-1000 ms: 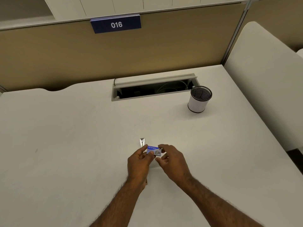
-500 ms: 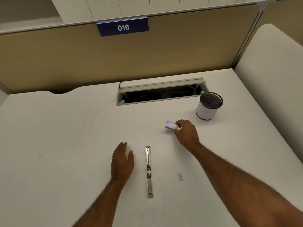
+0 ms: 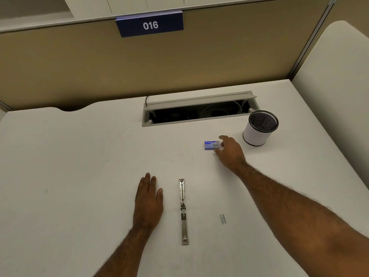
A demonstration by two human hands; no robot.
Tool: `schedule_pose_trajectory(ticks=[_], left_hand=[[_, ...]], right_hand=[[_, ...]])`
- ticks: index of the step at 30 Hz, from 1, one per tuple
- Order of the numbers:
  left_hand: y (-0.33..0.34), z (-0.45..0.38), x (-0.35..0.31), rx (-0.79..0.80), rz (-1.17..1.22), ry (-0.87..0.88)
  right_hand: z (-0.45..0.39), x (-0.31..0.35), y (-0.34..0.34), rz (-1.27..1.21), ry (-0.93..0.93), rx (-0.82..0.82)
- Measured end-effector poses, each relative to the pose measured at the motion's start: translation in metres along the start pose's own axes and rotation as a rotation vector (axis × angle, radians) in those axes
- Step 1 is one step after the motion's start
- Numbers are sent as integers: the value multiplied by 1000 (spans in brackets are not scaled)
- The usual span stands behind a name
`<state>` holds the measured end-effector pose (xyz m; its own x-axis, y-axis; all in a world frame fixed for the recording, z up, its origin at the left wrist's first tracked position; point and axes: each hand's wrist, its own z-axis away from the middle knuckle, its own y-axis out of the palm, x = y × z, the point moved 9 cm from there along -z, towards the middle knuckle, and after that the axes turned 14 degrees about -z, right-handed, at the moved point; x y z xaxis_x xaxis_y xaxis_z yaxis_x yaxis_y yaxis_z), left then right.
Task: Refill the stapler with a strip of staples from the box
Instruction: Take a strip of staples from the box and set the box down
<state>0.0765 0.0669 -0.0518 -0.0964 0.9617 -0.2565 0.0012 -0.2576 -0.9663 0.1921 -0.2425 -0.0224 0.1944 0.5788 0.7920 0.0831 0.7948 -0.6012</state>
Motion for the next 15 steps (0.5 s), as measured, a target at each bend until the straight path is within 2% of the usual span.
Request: schedule_pose_trajectory(ticks=[2, 4, 10, 13, 15], left_hand=[[-1, -1, -2, 9, 23, -2], [-3, -2, -3, 18, 68, -23], [-18, 8, -18, -37, 244, -126], [-18, 17, -23, 19, 341, -220], [-15, 25, -27, 73, 390, -267]], right_hand=[[19, 0, -5, -35, -9, -37], [41, -1, -4, -14, -28, 4], [128, -11, 7, 120, -11, 380], [166, -17, 16, 169, 24, 535], [181, -19, 21, 204, 30, 571]])
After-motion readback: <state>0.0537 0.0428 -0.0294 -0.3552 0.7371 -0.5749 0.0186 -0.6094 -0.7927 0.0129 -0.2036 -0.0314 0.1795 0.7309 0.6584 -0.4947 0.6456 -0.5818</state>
